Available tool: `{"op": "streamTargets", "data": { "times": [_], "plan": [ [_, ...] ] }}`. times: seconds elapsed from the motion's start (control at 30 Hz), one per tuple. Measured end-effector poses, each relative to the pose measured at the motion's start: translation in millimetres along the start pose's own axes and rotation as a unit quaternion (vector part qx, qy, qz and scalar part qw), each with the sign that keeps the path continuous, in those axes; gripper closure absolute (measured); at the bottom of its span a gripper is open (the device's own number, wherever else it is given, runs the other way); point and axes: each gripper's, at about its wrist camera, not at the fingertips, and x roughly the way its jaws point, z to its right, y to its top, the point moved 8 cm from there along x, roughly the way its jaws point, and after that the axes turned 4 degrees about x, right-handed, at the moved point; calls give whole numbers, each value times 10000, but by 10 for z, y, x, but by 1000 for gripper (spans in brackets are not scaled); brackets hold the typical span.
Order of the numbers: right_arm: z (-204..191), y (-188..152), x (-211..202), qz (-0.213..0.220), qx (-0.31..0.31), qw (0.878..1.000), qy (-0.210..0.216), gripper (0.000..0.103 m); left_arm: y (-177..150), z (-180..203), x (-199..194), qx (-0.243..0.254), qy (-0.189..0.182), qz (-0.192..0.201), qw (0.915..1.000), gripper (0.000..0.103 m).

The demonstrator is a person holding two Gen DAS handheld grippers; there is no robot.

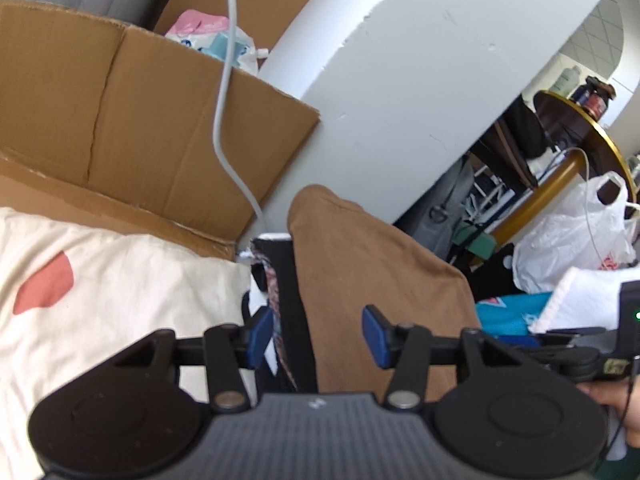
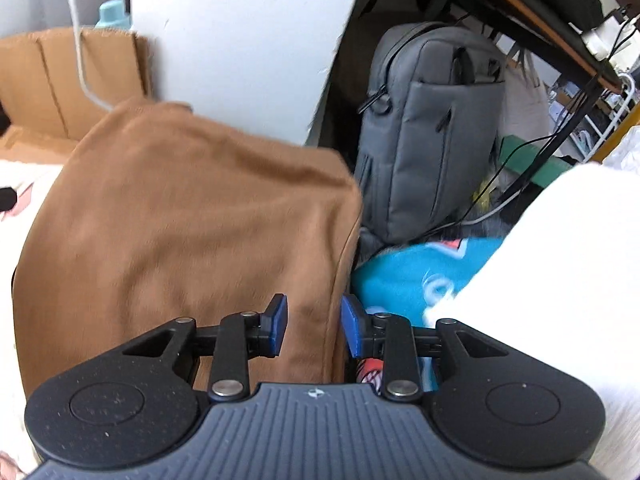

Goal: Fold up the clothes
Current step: 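Lower the folded shirt onto the dark clothes stack and open both tools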

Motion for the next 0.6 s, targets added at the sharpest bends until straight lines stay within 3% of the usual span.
{"op": "streamTargets", "data": {
  "times": [0.27,0.6],
  "plan": [
    [-59,-149,259,-345,-681,9959,-487,70,-133,3,0,161,-141,-85,9997,51],
    [-42,-128,340,-323,-1193,9854,-1169,70,-413,61,29,249,-191,-330,9990,51]
  ]
}}
